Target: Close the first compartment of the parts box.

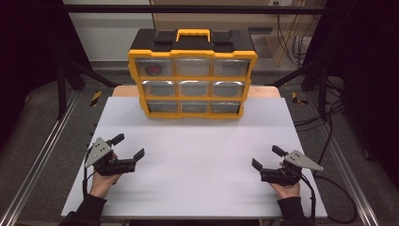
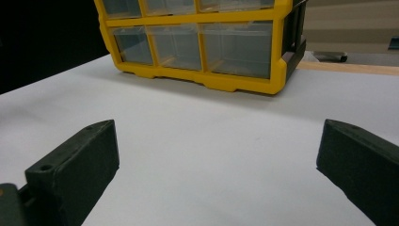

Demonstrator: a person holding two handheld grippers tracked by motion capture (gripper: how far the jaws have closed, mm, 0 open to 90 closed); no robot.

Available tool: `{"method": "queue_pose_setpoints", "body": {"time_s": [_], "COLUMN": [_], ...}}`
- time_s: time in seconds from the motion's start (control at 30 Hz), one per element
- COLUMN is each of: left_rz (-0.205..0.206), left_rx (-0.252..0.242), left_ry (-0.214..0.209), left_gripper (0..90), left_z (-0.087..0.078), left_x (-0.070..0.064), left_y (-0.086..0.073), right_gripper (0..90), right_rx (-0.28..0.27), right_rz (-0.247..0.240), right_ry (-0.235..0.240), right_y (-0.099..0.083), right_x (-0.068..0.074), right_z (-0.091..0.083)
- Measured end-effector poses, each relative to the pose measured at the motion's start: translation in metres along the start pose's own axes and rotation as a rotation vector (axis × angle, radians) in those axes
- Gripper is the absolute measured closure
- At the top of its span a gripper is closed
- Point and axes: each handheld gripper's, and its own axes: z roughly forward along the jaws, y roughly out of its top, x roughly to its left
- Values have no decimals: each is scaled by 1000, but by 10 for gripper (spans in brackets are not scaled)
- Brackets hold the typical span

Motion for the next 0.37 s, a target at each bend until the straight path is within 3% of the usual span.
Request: {"method": "queue_pose_setpoints", "body": {"time_s": [0.37], "left_rz": [4], "left_rx": [31], "left_ry": [2], "left_gripper": [15], "left_z": [-2], "left_x": [0], "left_y": [-7], "right_gripper": [2], "right_rx": [-1], "right_rz": [-3], "right_ry": [1], "right_y": [0], "right_x": [0], "right_z": [0]}}
